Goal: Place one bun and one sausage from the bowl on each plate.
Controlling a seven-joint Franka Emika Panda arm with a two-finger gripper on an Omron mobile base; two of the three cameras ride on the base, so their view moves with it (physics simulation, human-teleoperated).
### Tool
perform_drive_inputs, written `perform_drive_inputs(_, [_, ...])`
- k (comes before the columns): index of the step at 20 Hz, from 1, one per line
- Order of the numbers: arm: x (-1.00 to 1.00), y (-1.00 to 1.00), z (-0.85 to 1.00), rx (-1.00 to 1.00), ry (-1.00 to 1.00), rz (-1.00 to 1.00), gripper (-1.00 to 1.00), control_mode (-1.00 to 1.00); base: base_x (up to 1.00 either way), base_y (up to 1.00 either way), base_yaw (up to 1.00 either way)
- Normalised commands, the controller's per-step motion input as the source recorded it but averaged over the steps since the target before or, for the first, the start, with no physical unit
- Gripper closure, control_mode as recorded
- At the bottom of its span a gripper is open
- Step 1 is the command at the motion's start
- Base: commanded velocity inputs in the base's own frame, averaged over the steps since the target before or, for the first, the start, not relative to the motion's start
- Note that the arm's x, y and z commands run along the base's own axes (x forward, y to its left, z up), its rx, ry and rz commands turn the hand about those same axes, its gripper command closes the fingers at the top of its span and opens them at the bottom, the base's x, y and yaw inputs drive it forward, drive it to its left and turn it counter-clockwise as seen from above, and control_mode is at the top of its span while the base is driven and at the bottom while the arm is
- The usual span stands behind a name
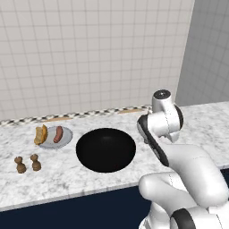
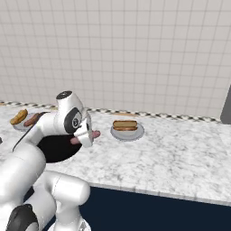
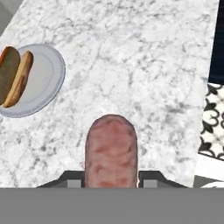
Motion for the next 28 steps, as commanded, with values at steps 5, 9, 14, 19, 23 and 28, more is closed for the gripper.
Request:
perform_drive_inputs(5, [0.10, -1.00, 0.00, 0.03, -0.25, -0.27, 1.00, -1.00, 0.00, 0.00, 0.00])
perform_drive_inputs(9, [0.40, -1.00, 0.00, 0.09, -0.21, -0.07, 1.00, -1.00, 0.00, 0.00, 0.00])
perform_drive_inputs(14, [0.66, -0.86, -0.10, 0.20, -0.02, 0.05, 1.00, -1.00, 0.00, 0.00, 0.00])
perform_drive_inputs(19, [0.81, -0.48, -0.14, 0.18, 0.00, 0.08, 1.00, -1.00, 0.00, 0.00, 0.00])
perform_drive_inputs(23, [0.63, -0.04, 0.00, 0.04, 0.00, 0.10, 1.00, -1.00, 0.00, 0.00, 0.00])
perform_drive_inputs(28, [0.19, 0.00, 0.25, 0.04, 0.12, 0.04, 1.00, -1.00, 0.00, 0.00, 0.00])
